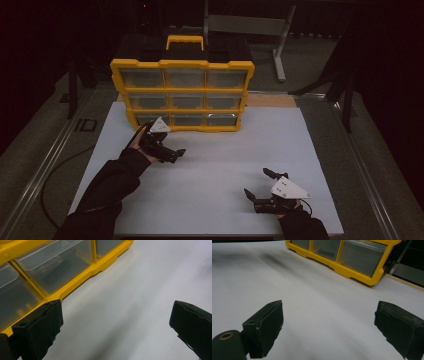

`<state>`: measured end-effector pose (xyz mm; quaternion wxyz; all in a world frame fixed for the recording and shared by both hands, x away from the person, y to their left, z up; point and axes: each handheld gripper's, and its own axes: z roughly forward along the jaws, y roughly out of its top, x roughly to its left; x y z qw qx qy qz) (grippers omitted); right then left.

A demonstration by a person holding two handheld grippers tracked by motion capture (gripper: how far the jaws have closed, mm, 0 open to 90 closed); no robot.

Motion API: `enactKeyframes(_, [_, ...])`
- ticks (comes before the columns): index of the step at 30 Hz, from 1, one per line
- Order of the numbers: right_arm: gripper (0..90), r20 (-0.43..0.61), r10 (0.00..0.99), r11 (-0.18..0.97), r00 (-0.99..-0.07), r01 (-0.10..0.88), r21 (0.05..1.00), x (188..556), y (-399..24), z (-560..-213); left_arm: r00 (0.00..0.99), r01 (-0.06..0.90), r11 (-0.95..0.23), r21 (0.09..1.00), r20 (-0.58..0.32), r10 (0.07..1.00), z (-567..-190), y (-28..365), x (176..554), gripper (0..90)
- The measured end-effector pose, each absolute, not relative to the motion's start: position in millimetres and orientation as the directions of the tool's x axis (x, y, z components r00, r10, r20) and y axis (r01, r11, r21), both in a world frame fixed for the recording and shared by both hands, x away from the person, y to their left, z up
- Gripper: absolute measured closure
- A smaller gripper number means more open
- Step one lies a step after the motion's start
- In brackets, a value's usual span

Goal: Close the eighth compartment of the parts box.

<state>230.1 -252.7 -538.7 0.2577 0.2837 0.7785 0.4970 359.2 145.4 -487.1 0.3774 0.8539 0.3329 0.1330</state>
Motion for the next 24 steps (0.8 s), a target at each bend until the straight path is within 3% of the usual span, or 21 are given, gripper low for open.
enactKeyframes(12, [8.6, -0.118, 0.699, 0.346, -0.706, 0.189, 0.919, 230, -252, -539, 0.74, 0.471, -0.528, 0.707, 0.01, 0.672, -497, 165, 331, 0.1])
enactKeyframes(24, [8.6, -0.118, 0.699, 0.346, -0.705, 0.189, 0.919, 230, -252, -539, 0.73, 0.503, -0.525, 0.687, -0.014, 0.683, -518, 185, 307, 0.1])
